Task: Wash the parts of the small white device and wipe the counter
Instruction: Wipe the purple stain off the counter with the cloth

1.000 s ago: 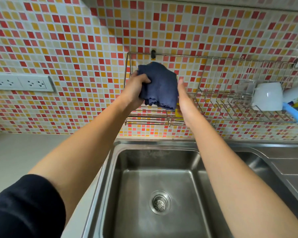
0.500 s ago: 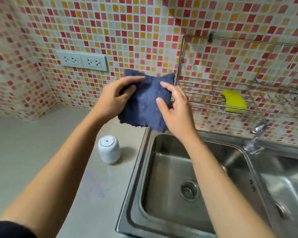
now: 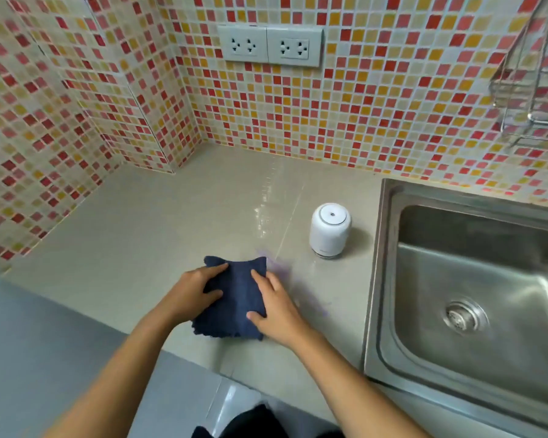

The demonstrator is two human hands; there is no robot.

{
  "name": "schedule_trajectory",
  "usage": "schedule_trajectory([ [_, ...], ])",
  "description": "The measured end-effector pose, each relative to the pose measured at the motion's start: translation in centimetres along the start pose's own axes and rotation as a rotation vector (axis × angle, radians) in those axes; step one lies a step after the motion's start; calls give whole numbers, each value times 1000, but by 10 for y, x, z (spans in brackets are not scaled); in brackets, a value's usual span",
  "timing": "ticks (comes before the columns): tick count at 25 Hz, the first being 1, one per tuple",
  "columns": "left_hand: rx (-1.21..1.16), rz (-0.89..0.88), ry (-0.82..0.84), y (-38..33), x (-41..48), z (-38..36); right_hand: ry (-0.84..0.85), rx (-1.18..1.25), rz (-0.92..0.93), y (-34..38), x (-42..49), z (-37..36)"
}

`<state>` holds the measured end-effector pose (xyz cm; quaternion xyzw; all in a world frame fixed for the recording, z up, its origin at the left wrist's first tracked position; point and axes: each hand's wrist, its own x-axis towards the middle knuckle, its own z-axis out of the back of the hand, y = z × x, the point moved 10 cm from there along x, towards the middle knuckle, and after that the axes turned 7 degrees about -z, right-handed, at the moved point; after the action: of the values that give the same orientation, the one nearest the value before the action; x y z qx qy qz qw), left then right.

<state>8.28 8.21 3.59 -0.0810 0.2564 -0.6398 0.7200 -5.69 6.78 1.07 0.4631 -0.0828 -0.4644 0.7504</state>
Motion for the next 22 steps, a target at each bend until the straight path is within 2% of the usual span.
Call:
schedule_trajectory([
  [2, 35, -6, -7, 22, 8, -8, -54, -175, -43, -5, 16, -15],
  [4, 170, 70, -44, 38, 12, -11, -175, -417, -72, -9, 22, -10],
  [5, 229, 82, -100, 40, 12, -8, -263, -464, -78, -10, 19, 0],
  [6, 253, 15, -174, 34, 11, -6, -374, -475, -81, -11, 14, 12],
  [8, 261, -250, -228, 9, 9, -19, -604, -465, -126, -24, -4, 37],
  [10, 340, -377, -86, -3, 12, -53, -708, -474, -254, -58, -25, 56],
  [13, 374, -347, 63, 11, 18, -88, -621, -518, -459, -114, -52, 66],
  [16, 457, -558, 63, 35, 1, -87, -495, -582, -526, -137, -60, 66],
  [17, 464, -558, 68, 56, 1, -77, -464, -599, -534, -137, -59, 65],
  [18, 445, -475, 46, 80, 13, -61, -439, -606, -543, -139, -57, 63],
  [20, 353, -169, 6, 113, 52, -33, -418, -556, -551, -141, -55, 62],
  [21, 322, -59, -33, 113, 77, -26, -417, -522, -553, -142, -56, 62],
  [22, 293, -30, -54, 96, 102, -25, -419, -499, -556, -144, -56, 63],
])
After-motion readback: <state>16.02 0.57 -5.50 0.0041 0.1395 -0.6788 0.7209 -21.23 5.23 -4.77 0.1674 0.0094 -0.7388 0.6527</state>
